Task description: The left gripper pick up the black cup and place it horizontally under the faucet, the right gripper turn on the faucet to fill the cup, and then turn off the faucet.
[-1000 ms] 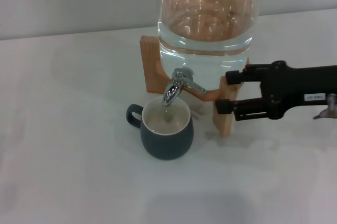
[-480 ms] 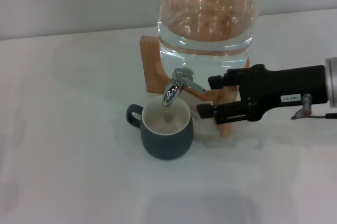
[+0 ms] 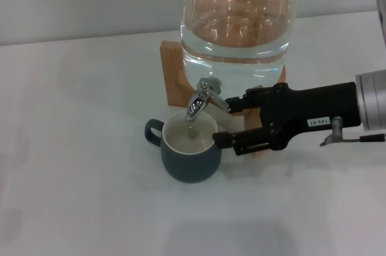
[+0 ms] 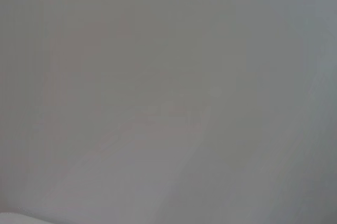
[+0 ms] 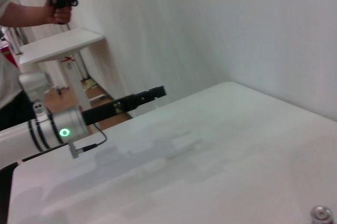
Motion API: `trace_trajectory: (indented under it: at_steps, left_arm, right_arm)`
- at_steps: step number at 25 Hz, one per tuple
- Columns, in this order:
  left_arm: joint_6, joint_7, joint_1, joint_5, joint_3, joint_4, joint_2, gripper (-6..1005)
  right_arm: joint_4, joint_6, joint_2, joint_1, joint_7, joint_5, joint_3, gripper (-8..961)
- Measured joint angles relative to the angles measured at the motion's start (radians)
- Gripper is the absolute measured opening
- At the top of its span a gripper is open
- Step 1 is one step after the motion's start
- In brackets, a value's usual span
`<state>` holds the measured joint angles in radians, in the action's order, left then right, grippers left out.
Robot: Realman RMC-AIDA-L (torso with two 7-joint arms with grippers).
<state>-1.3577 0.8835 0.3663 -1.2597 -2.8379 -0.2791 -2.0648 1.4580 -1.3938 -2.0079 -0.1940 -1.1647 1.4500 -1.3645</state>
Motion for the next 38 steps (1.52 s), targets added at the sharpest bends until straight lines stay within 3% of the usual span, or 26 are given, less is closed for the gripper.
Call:
trace_trajectory:
  at_steps: [13, 22, 38]
  left_arm:
    - [0.000, 0.000, 0.000, 0.003, 0.000, 0.003, -0.002, 627]
    - [0.000, -0.001, 0.001, 0.003, 0.000, 0.001, -0.004, 627]
    - [0.000, -0.029, 0.002, 0.003, -0.002, 0.009, -0.009, 626]
  right_arm:
    - [0.020, -0.030, 0.000, -0.003, -0.018, 0.016, -0.039, 795]
    - [0.016, -0.125, 0.000, 0.006, -0.085, 0.083, -0.049, 795]
    - [-0.001, 0.084, -0.002, -0.028, -0.096, 0.108, -0.240, 795]
